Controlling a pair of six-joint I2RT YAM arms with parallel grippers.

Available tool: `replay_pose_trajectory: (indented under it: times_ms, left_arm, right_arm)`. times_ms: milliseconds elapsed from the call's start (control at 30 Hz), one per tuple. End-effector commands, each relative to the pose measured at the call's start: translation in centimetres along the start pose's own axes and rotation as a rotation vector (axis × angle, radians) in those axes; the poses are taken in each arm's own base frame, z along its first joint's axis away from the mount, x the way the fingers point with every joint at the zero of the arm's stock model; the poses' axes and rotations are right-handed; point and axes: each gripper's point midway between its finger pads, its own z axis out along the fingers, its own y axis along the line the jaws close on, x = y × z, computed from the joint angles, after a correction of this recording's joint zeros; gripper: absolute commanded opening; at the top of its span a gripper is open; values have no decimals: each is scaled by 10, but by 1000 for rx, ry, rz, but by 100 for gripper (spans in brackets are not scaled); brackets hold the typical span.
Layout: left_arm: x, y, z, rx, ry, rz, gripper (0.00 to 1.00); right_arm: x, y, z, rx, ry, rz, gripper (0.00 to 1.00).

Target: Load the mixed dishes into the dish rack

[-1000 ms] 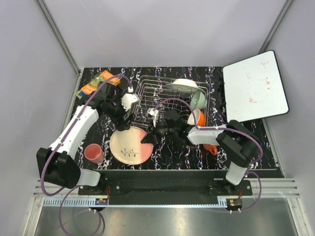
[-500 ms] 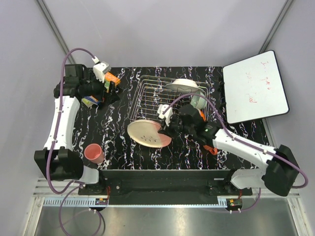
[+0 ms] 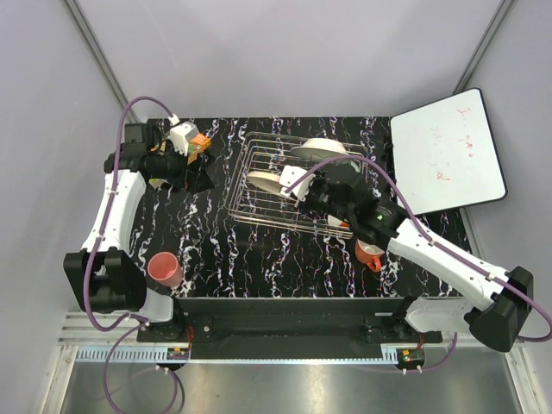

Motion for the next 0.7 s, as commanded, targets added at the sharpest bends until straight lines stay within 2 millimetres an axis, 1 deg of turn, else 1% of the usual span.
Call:
replay_pose_trajectory:
  times_ms: [0, 67, 233, 500, 667]
  left_arm:
    - [2, 0, 6, 18, -15, 6, 99]
    - [6, 2, 7, 15, -5, 5, 99]
    - [9, 2, 9, 20, 0, 2, 99]
    - [7, 1, 9, 24, -7, 4, 99]
    - [6, 1, 9, 24, -11, 5, 99]
  right_arm:
    - [-35, -84, -30, 279, -51, -143, 0]
    - [-30, -91, -33, 304, -23, -187, 0]
    - [-6, -101, -34, 347, 83, -255, 0]
    - [14, -96, -22, 314, 135, -274, 0]
    - [33, -91, -15, 285, 172, -259, 0]
